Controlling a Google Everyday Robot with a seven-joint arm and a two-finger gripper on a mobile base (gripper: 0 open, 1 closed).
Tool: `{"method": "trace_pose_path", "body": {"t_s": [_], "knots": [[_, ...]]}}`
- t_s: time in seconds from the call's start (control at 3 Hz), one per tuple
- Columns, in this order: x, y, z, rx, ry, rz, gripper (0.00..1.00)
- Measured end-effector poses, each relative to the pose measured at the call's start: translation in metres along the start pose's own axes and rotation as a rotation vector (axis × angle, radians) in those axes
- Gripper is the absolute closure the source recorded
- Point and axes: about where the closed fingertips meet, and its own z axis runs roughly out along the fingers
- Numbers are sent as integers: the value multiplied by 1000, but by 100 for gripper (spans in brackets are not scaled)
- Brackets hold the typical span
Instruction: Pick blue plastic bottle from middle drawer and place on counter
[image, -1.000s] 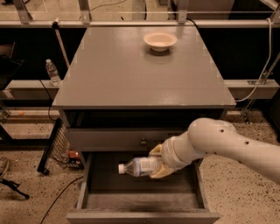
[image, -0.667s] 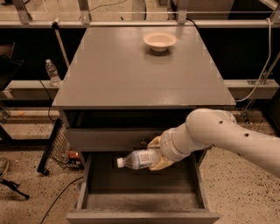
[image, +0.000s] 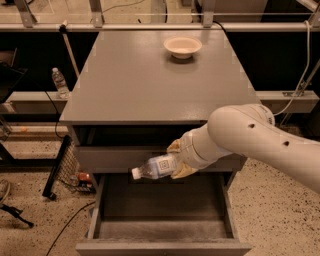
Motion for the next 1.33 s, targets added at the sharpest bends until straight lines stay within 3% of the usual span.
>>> {"method": "trace_pose_path", "body": {"t_s": [0.33,0.67,1.33], "knots": [[-15,-10,-26,42,59,-65,100],[-15,-11,-26,42,59,-65,100],[-31,-49,-68,98,141,-184,100]]}}
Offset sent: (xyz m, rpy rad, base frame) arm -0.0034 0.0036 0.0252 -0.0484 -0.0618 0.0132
